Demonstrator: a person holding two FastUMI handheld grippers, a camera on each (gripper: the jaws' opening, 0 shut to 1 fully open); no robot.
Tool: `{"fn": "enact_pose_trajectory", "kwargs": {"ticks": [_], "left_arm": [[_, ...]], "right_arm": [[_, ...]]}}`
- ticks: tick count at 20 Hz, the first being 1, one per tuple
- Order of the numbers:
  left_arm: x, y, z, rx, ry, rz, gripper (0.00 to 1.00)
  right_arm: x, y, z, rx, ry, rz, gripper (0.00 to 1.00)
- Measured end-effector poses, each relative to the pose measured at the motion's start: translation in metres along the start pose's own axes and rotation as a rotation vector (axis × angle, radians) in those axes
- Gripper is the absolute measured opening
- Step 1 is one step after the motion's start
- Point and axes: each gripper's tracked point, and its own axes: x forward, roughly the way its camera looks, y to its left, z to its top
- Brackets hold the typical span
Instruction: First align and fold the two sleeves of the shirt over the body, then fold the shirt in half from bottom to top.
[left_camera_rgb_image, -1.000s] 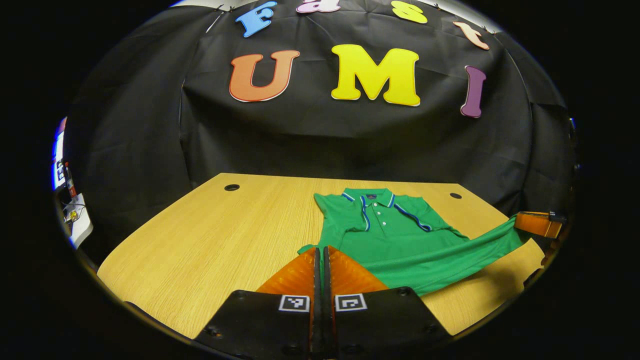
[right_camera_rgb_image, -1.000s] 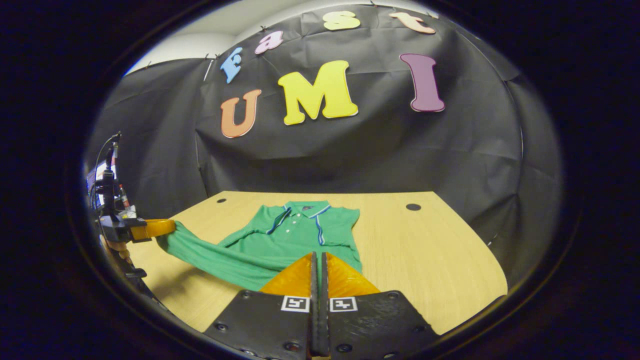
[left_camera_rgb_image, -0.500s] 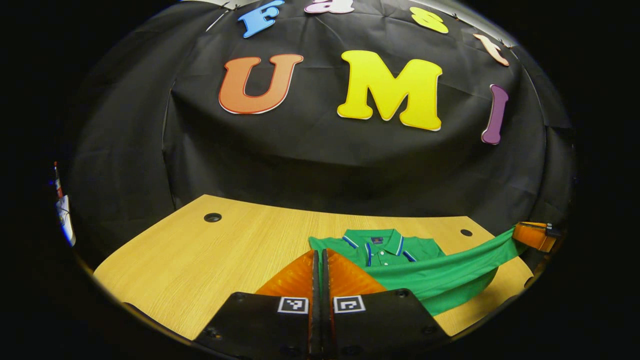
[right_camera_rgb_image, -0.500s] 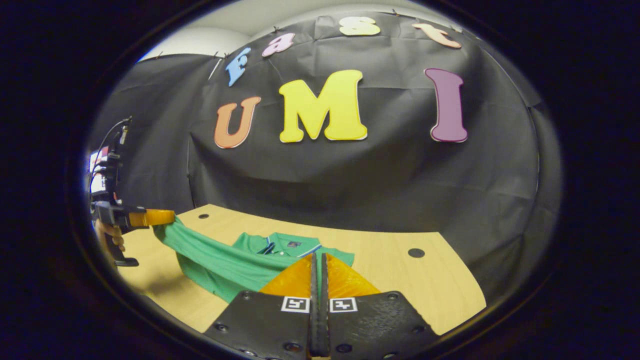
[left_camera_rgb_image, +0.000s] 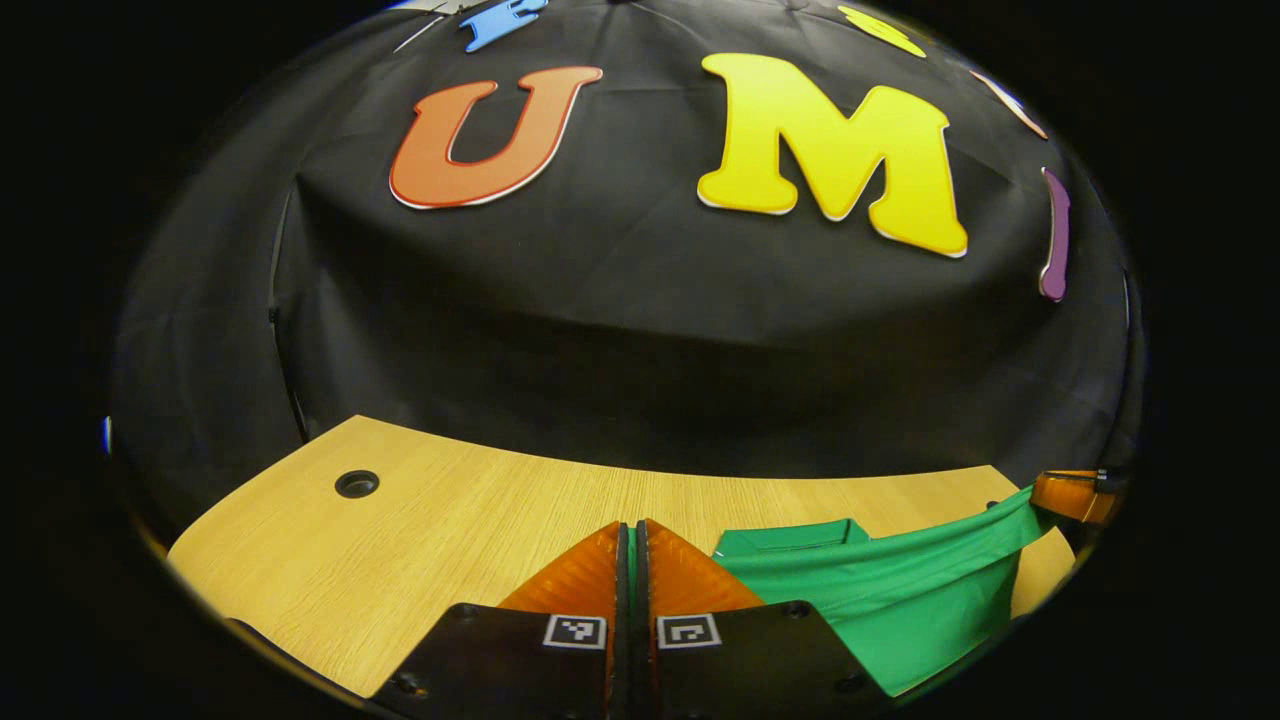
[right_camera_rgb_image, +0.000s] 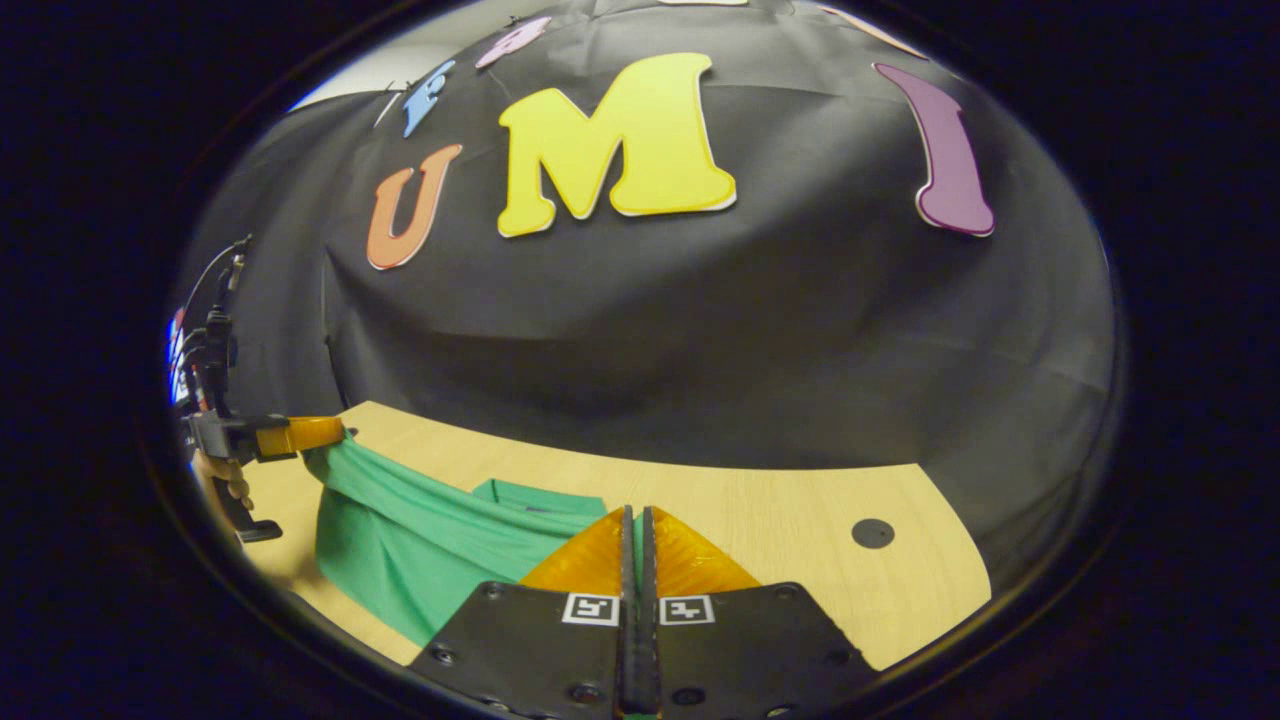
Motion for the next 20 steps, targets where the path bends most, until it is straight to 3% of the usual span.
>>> {"fn": "enact_pose_trajectory", "kwargs": {"ticks": [4, 8, 12, 14, 15, 17, 18, 20], "left_arm": [[0.038, -0.001, -0.008, 0.007, 0.036, 0.021, 0.06], [0.061, -0.009, -0.005, 0.092, 0.011, 0.014, 0.06], [0.068, -0.012, -0.006, 0.128, 0.004, 0.017, 0.06], [0.068, -0.015, -0.01, 0.124, 0.021, 0.0, 0.07], [0.067, -0.011, -0.012, 0.127, 0.032, 0.007, 0.14], [0.062, -0.005, -0.015, 0.117, 0.047, 0.029, 0.77], [0.055, -0.004, -0.015, 0.097, 0.053, 0.03, 0.96], [0.046, -0.008, -0.012, 0.041, 0.056, 0.004, 1.0]], "right_arm": [[0.037, -0.009, -0.004, -0.002, 0.018, -0.02, 0.0], [0.067, -0.021, -0.015, -0.03, 0.023, -0.068, 0.0], [0.08, -0.021, -0.029, -0.054, 0.042, -0.089, 0.0], [0.078, -0.031, -0.029, -0.072, 0.041, -0.142, 0.03], [0.079, -0.039, -0.027, -0.074, 0.033, -0.17, 0.33], [0.071, -0.05, -0.024, -0.055, 0.04, -0.218, 0.94], [0.065, -0.053, -0.022, -0.039, 0.043, -0.225, 0.94], [0.052, -0.051, -0.019, -0.016, 0.047, -0.215, 0.96]]}}
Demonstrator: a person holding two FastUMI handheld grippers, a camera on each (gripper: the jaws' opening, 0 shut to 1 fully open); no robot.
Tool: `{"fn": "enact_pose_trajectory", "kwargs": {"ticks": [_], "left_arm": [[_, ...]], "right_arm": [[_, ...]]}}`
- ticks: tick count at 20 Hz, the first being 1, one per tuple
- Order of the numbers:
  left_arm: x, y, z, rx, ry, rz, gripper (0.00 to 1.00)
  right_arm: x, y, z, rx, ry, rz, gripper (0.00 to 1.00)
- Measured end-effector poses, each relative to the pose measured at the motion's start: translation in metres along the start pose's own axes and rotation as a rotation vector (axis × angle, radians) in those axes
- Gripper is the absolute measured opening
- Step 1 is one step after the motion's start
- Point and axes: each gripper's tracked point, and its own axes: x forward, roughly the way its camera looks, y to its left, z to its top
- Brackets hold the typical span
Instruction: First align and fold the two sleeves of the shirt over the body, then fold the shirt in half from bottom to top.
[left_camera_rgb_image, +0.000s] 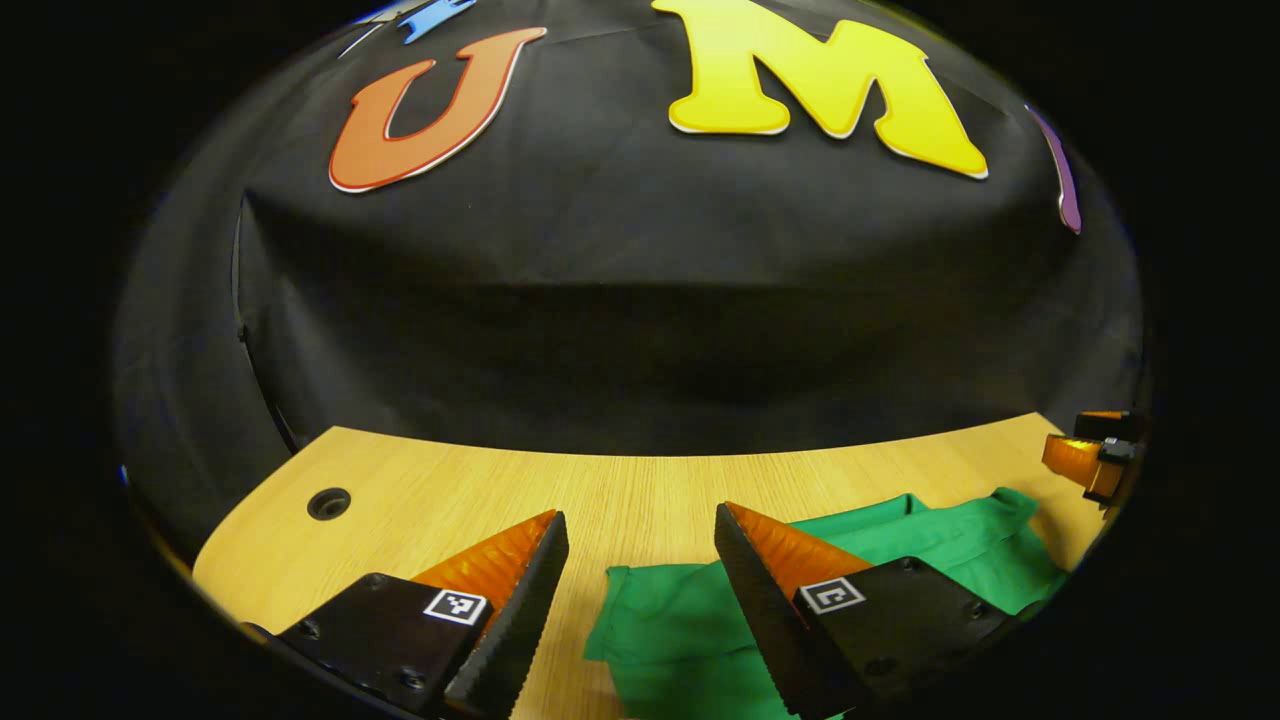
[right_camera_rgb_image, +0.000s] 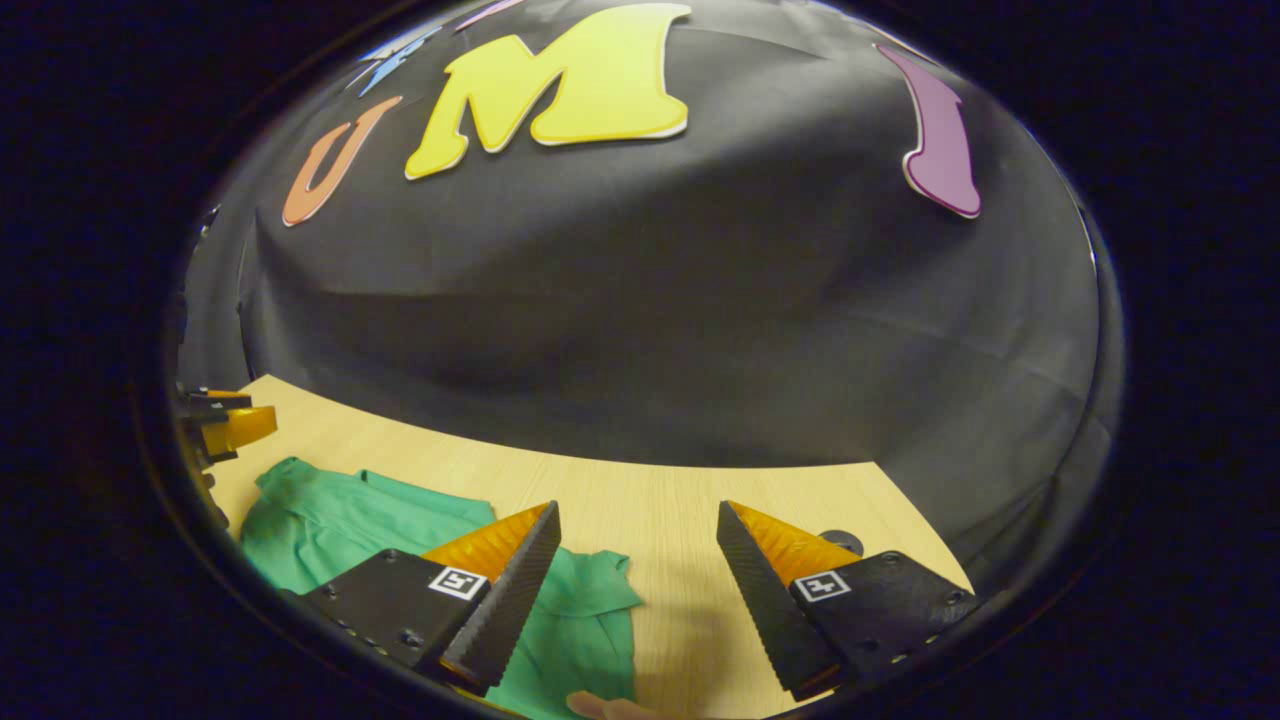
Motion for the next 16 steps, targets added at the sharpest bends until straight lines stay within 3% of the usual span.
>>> {"fn": "enact_pose_trajectory", "kwargs": {"ticks": [4, 5, 6, 10, 16], "left_arm": [[-0.044, 0.001, 0.006, -0.059, -0.026, -0.02, 1.0], [-0.059, 0.002, 0.006, -0.065, -0.019, -0.015, 0.96], [-0.074, 0.004, 0.004, -0.066, -0.018, -0.003, 1.0], [-0.148, -0.001, 0.002, -0.06, -0.025, -0.004, 1.0], [-0.265, -0.024, -0.013, -0.08, -0.127, -0.027, 1.0]], "right_arm": [[-0.045, -0.003, 0.008, -0.019, -0.033, -0.013, 0.95], [-0.061, -0.001, 0.011, -0.018, -0.049, -0.004, 0.96], [-0.079, 0.001, 0.015, -0.011, -0.06, 0.009, 0.96], [-0.154, 0.005, 0.021, 0.037, -0.102, 0.055, 0.96], [-0.27, 0.003, 0.013, -0.028, -0.206, 0.085, 0.95]]}}
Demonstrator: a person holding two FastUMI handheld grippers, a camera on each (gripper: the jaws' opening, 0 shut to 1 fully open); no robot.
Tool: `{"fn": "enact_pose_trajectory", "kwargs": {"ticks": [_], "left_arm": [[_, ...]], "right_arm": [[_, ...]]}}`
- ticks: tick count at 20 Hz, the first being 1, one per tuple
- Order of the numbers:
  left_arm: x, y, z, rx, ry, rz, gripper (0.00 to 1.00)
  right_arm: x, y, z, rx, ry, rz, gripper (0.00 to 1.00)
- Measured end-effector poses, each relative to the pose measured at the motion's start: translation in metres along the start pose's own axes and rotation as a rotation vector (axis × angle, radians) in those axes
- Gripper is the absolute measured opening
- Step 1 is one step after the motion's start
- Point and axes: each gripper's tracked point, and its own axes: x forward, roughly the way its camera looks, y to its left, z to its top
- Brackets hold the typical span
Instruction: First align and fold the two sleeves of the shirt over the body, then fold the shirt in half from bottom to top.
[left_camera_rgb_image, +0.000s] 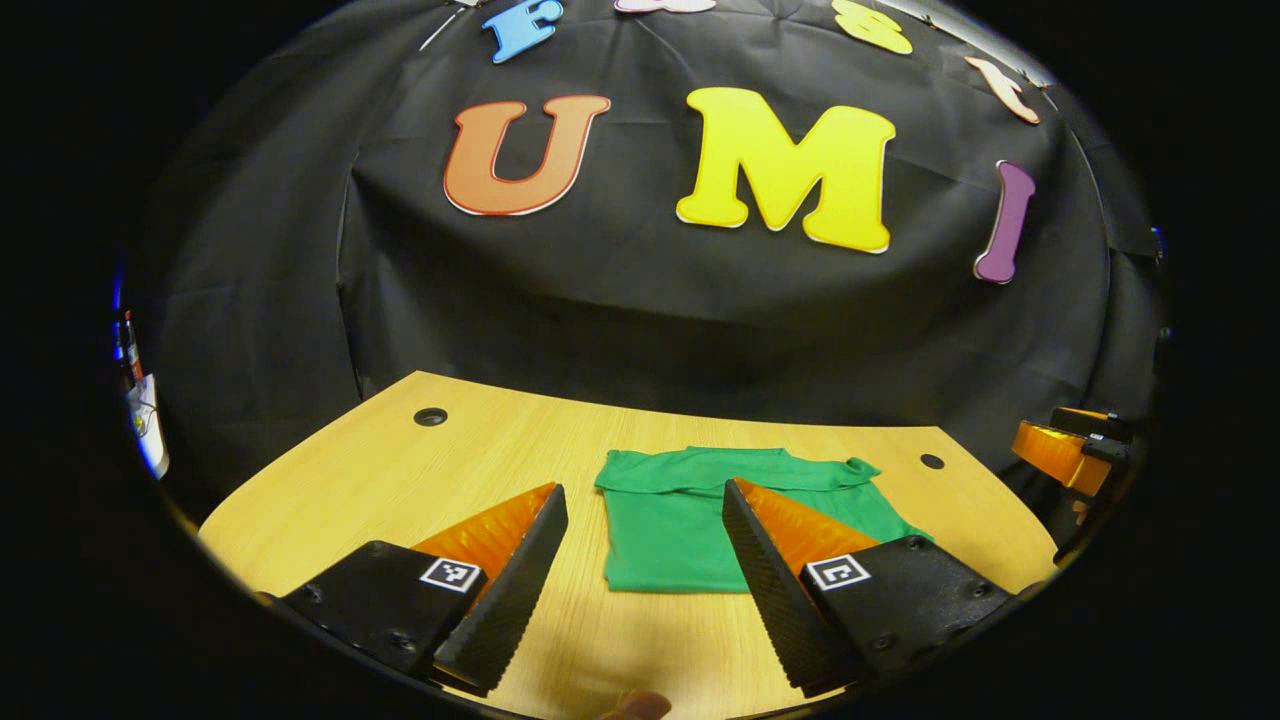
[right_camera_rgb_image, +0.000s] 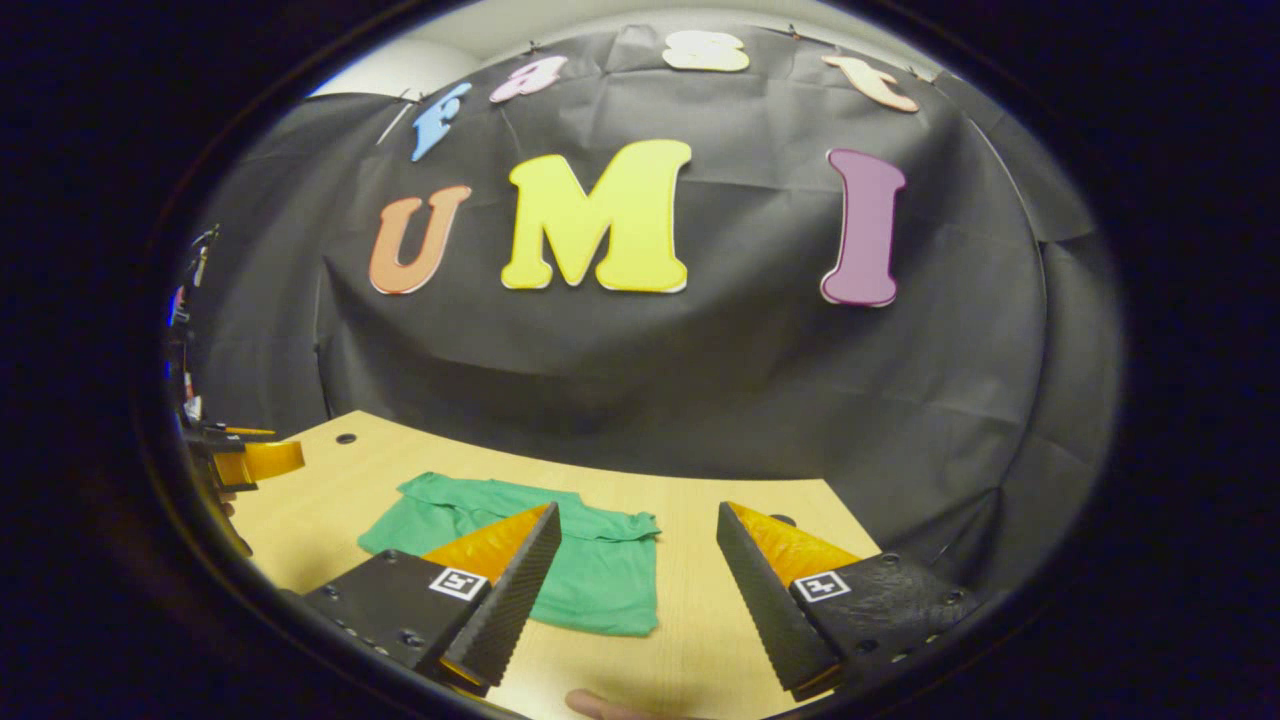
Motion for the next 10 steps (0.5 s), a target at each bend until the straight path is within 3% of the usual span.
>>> {"fn": "enact_pose_trajectory", "kwargs": {"ticks": [4, 7, 9, 10], "left_arm": [[-0.068, -0.021, -0.006, 0.068, -0.035, 0.003, 1.0], [-0.115, -0.022, 0.001, 0.142, -0.098, 0.048, 1.0], [-0.144, -0.03, 0.001, 0.133, -0.14, 0.052, 1.0], [-0.161, -0.037, -0.001, 0.118, -0.151, 0.035, 0.88]], "right_arm": [[-0.081, -0.011, 0.003, -0.013, -0.057, -0.002, 0.96], [-0.139, -0.031, 0.007, 0.011, -0.112, -0.044, 0.96], [-0.178, -0.035, 0.001, 0.049, -0.133, -0.036, 0.95], [-0.195, -0.035, -0.005, 0.057, -0.137, -0.025, 0.95]]}}
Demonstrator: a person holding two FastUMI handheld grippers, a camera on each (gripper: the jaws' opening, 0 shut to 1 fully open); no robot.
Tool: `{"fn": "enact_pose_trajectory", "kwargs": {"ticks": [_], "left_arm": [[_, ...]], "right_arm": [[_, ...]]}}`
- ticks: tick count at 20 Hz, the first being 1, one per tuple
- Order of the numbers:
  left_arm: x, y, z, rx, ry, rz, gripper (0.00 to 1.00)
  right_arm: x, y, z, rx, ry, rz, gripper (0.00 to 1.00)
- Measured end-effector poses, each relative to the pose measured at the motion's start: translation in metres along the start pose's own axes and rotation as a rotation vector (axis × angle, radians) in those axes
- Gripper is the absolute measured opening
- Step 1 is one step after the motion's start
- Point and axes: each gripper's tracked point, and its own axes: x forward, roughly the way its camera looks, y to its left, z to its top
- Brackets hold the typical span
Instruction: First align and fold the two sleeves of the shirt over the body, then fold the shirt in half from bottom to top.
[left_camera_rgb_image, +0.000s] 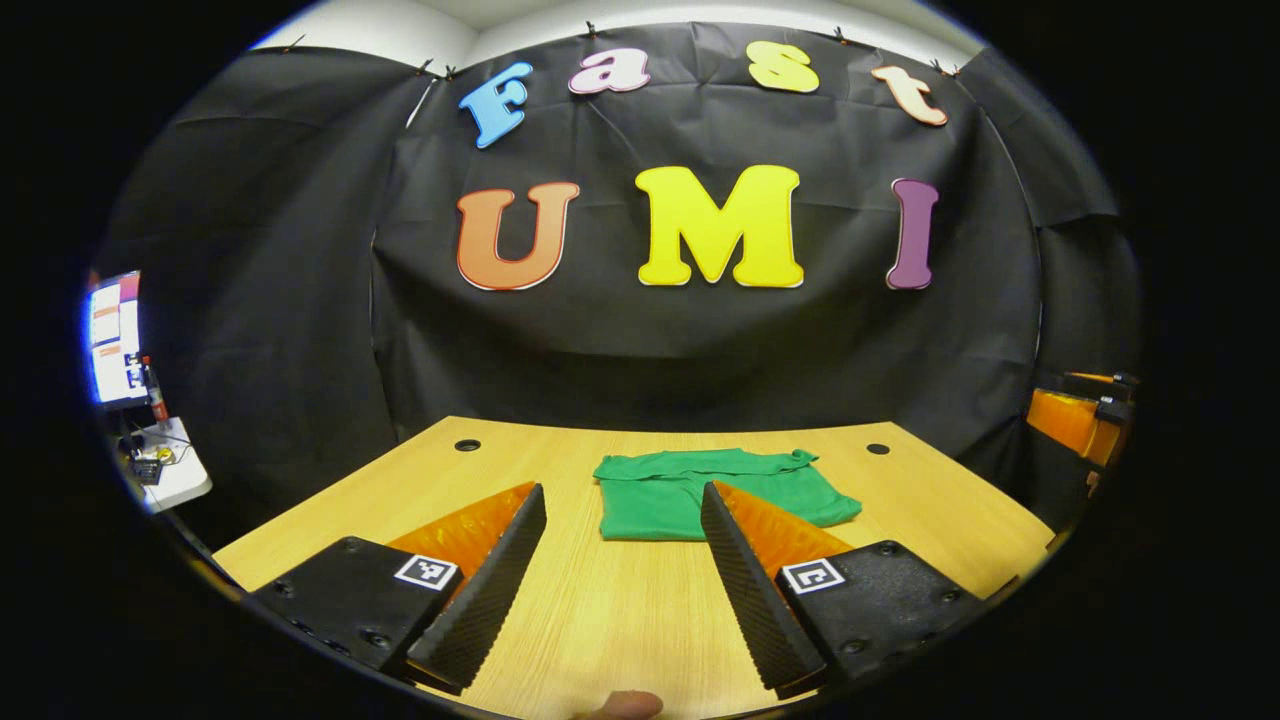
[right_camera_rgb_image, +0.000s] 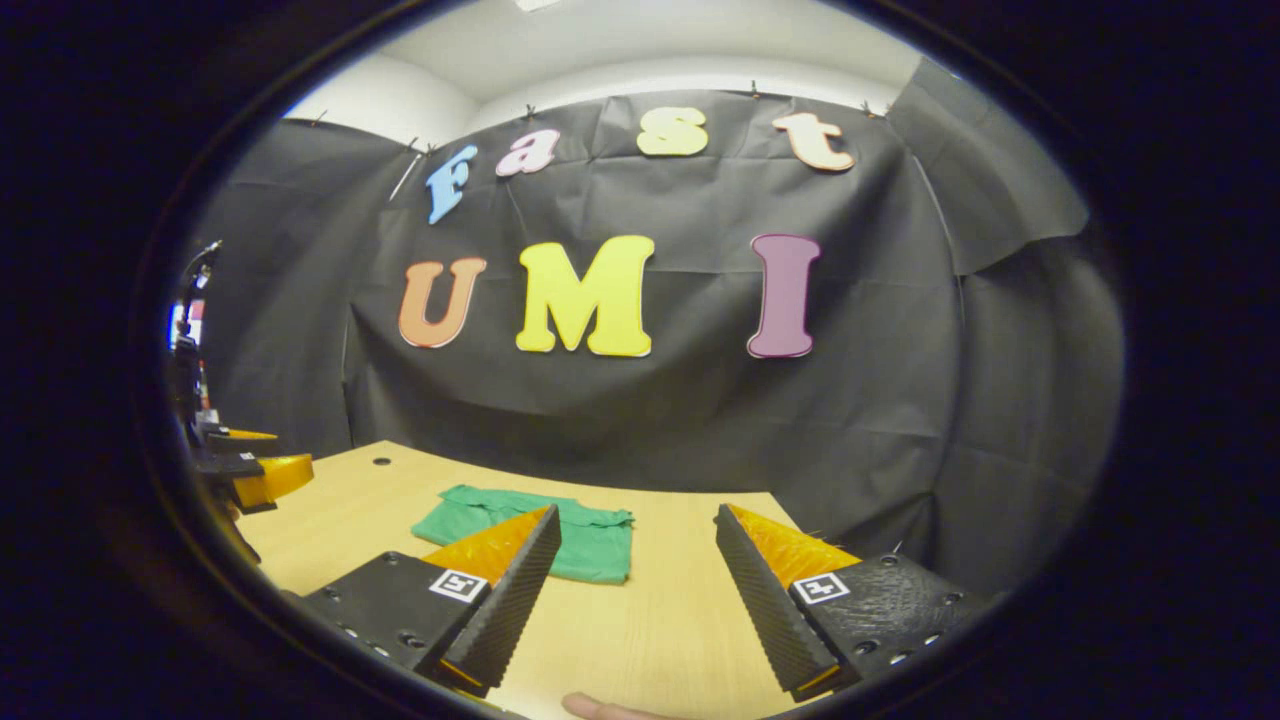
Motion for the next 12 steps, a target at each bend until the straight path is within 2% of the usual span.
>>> {"fn": "enact_pose_trajectory", "kwargs": {"ticks": [1, 3, 5, 7, 10, 12], "left_arm": [[-0.014, -0.008, 0.001, -0.013, -0.015, -0.015, 1.0], [-0.039, -0.018, 0.003, 0.006, -0.047, -0.041, 1.0], [-0.057, -0.019, 0.005, 0.046, -0.074, -0.027, 1.0], [-0.065, -0.019, -0.006, 0.071, -0.069, -0.014, 1.0], [-0.068, -0.03, -0.026, 0.037, -0.063, -0.067, 1.0], [-0.064, -0.033, -0.046, 0.034, -0.006, -0.094, 1.0]], "right_arm": [[-0.017, 0.0, -0.006, -0.006, 0.002, 0.016, 0.95], [-0.043, -0.006, -0.022, -0.036, 0.012, 0.019, 0.94], [-0.061, -0.01, -0.038, -0.041, 0.027, 0.008, 0.95], [-0.074, -0.005, -0.054, -0.028, 0.042, 0.03, 0.95], [-0.081, -0.024, -0.067, -0.08, 0.023, -0.021, 0.95], [-0.084, -0.03, -0.073, -0.068, 0.022, -0.04, 0.95]]}}
